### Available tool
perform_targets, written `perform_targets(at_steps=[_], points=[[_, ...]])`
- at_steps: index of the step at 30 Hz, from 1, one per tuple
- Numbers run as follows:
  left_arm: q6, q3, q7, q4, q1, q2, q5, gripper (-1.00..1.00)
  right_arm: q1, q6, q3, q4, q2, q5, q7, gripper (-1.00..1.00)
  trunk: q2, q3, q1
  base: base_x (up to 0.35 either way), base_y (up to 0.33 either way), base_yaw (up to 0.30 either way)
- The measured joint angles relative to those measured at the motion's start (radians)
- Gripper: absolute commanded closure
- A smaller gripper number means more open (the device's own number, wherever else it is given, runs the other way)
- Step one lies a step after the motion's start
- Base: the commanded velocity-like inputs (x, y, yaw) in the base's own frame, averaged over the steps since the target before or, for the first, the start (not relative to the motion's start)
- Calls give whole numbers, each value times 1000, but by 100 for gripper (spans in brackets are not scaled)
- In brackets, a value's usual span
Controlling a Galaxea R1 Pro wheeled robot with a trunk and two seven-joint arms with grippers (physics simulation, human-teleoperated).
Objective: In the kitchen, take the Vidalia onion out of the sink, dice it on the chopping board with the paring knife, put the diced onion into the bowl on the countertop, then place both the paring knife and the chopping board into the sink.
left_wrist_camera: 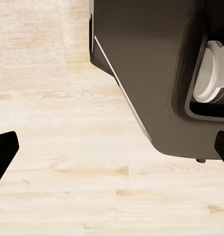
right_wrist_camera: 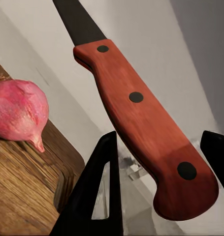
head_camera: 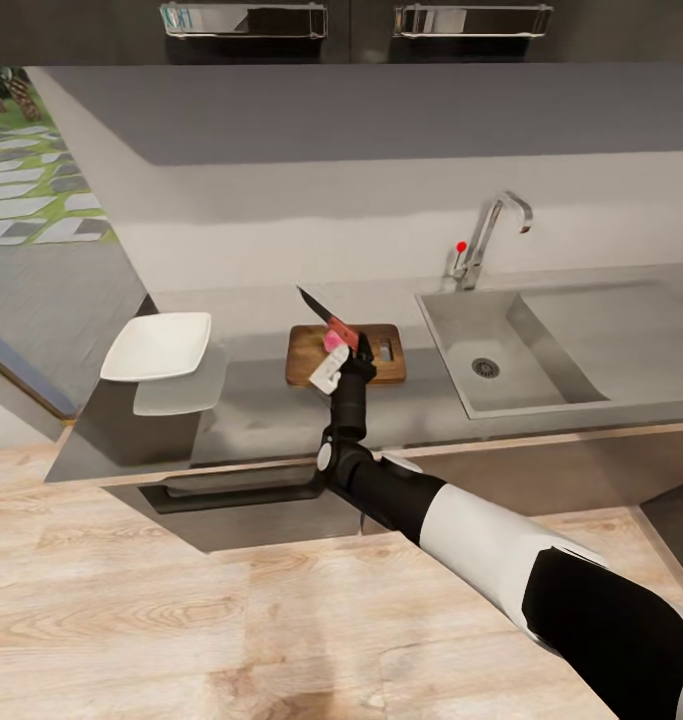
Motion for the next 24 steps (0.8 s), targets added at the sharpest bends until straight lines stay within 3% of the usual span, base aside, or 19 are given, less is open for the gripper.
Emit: perform_targets(at_steps=[6,13,24], points=[[0,0,0,0,0,-1,0,-100,0,-1,0,1,0,-45,-2,100,0,0,0,95,0,0],[0,0,0,0,0,-1,0,-100,0,0,0,2,0,-50,-1,100,0,0,0,167,-71,0],[0,0,0,0,0,0,0,-100,0,1,0,1,0,-51,-1,100,0,0,0,21,-13,0]])
